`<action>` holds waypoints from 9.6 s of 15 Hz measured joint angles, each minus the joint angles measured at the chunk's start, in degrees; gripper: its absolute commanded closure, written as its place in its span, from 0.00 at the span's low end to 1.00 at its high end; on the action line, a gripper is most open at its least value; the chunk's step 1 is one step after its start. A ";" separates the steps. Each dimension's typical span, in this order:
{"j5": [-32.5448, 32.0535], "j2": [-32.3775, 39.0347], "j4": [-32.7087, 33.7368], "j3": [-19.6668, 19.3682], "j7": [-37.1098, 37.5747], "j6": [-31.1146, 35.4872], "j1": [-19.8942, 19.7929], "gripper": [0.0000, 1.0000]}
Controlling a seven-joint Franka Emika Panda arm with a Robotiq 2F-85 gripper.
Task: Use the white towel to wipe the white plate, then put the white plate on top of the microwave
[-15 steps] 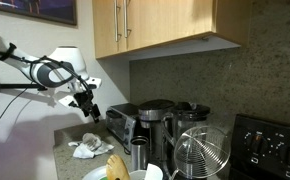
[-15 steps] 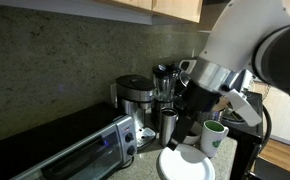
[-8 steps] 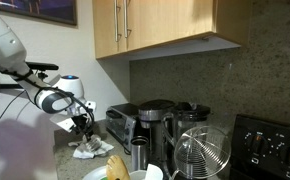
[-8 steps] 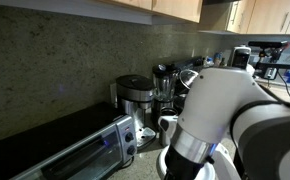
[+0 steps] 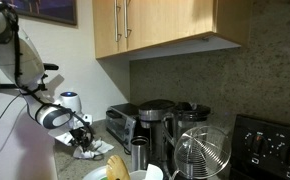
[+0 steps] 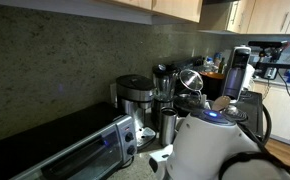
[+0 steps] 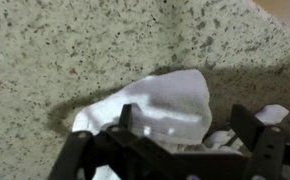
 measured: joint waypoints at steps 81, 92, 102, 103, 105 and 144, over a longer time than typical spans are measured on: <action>-32.58 -5.26 -5.49 -5.45 53.98 -9.87 -11.45 0.94; -37.62 -7.28 -0.07 -4.47 49.70 -33.70 -13.65 0.94; -17.47 -5.57 -1.57 -3.35 42.07 -24.94 -10.94 0.95; -16.98 -5.53 -1.49 -3.38 41.56 -26.29 -10.93 0.94; -21.45 -5.85 -1.18 -4.01 43.40 -29.40 -10.95 0.94; 11.20 7.44 9.12 2.95 7.82 1.86 1.53 0.02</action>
